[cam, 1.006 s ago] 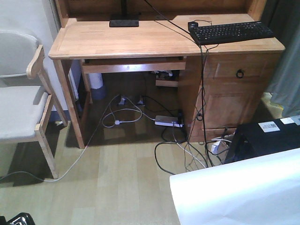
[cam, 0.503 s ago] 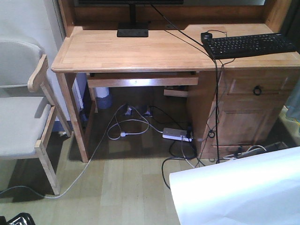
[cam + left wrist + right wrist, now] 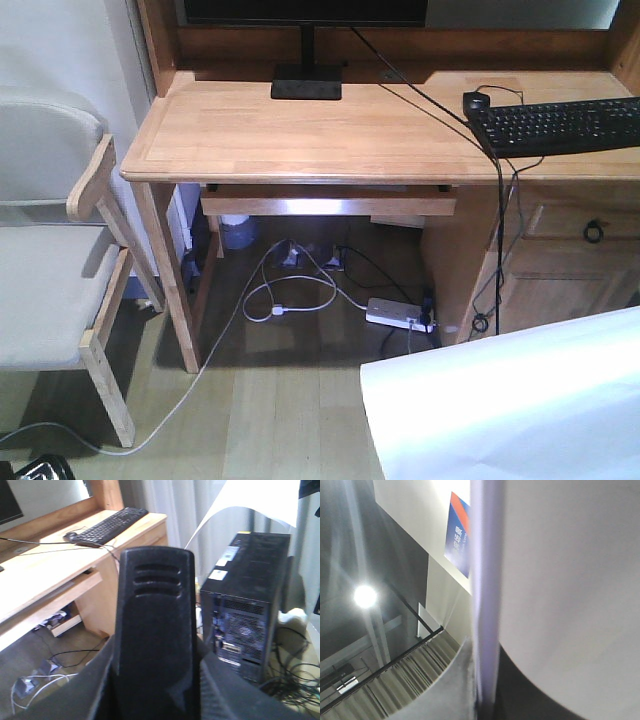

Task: Grab stapler and paper to desk for stapling
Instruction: 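Drive up to the wooden desk with the monitor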

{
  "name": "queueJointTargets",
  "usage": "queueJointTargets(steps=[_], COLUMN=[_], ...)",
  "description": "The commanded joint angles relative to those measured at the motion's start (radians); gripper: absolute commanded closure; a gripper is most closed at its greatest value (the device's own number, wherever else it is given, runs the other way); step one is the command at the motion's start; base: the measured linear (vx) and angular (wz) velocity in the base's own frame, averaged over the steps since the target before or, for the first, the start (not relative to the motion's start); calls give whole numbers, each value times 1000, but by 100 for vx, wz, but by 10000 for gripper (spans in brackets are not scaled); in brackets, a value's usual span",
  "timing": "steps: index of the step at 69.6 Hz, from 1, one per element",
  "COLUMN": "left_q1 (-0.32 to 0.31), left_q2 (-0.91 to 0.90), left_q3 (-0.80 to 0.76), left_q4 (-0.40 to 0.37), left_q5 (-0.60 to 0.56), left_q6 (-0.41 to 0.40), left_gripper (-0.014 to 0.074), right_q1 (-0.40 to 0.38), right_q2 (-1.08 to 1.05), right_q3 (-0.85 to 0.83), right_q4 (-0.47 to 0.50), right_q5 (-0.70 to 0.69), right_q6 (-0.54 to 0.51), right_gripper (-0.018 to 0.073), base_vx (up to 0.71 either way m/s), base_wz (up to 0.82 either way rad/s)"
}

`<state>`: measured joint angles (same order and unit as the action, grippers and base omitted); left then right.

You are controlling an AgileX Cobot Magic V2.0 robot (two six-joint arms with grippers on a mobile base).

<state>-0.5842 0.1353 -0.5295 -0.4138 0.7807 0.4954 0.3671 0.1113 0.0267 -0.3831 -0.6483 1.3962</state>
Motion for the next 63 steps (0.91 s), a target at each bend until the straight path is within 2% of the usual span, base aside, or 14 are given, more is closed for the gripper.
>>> queueJointTargets(steps=[1, 63], left_q1=[-3, -3], left_q2=[9, 9], left_q3=[-29, -29], left_q4=[-34, -34], left_q5=[-113, -113], left_q6=[1, 1], left_gripper=[603, 603], right_q1=[2, 2], right_q2=[12, 12], right_q3=[5, 5], right_q4=[4, 4], right_q5=[-53, -53], right_q6=[-15, -15], right_gripper=[569, 569], base_vx=[20, 17], base_wz=[6, 0])
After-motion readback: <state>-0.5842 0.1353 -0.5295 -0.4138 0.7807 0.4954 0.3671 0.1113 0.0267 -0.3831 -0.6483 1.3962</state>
